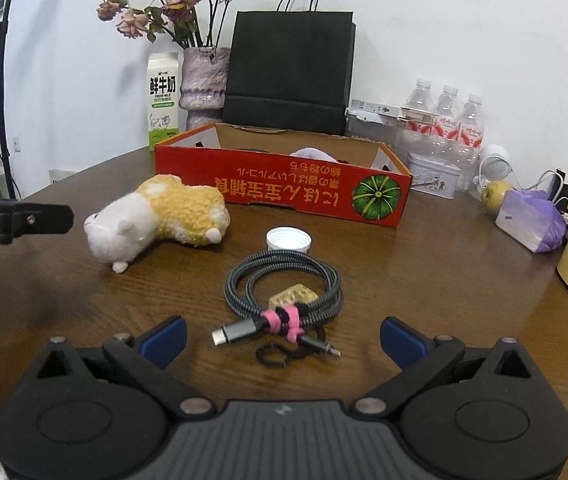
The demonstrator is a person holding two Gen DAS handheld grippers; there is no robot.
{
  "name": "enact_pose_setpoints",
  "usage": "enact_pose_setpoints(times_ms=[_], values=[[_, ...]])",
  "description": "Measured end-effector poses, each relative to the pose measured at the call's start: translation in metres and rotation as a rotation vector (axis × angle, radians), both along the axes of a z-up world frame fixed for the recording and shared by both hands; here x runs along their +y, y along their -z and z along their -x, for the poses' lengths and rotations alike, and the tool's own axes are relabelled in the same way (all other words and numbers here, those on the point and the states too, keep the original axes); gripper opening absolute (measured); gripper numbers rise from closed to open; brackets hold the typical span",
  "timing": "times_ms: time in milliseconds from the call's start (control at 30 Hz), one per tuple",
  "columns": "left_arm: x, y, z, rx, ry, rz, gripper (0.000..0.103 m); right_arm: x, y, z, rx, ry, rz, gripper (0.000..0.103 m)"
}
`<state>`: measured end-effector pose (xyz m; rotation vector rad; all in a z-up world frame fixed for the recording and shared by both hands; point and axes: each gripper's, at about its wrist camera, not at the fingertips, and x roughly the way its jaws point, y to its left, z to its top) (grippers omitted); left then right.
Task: Organize objects
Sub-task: 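Withdraw both grippers from the box toward the braided cable and tan tag, then close the right gripper on the braided cable while the left gripper grasps the tan tag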
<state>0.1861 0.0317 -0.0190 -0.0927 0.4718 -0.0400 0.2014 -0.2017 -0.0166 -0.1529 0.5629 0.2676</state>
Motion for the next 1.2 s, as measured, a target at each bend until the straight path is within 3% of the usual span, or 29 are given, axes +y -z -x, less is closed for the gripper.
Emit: enact_pose_setpoints(times_ms=[300, 467, 567, 633, 867, 1200], values=[[0.003, 0.005, -0.006, 0.022, 0.008, 0.019, 0.103, 0.013, 0.014, -0.057, 0.095, 0.007, 0.051, 0.103], [0.003, 0.007, -0.008, 0.032, 0.004, 0.022, 0.103, 0.013, 0.017, -0.072, 0.113, 0.008, 0.018, 0.103], [0.003, 0.007, -0.009, 0.035, 0.003, 0.023, 0.103, 0.011, 0.018, -0.074, 0.124, -0.001, -0.011, 0.100], [0.003, 0.008, -0.009, 0.038, 0.001, 0.022, 0.103, 0.009, 0.017, -0.072, 0.124, -0.015, -0.036, 0.091], [0.003, 0.008, -0.010, 0.039, -0.012, 0.016, 0.103, 0.009, 0.013, -0.064, 0.063, -0.006, -0.029, 0.087], [-0.001, 0.008, -0.007, 0.034, -0.024, -0.002, 0.103, -0.020, -0.005, -0.020, -0.132, 0.046, -0.089, 0.086]])
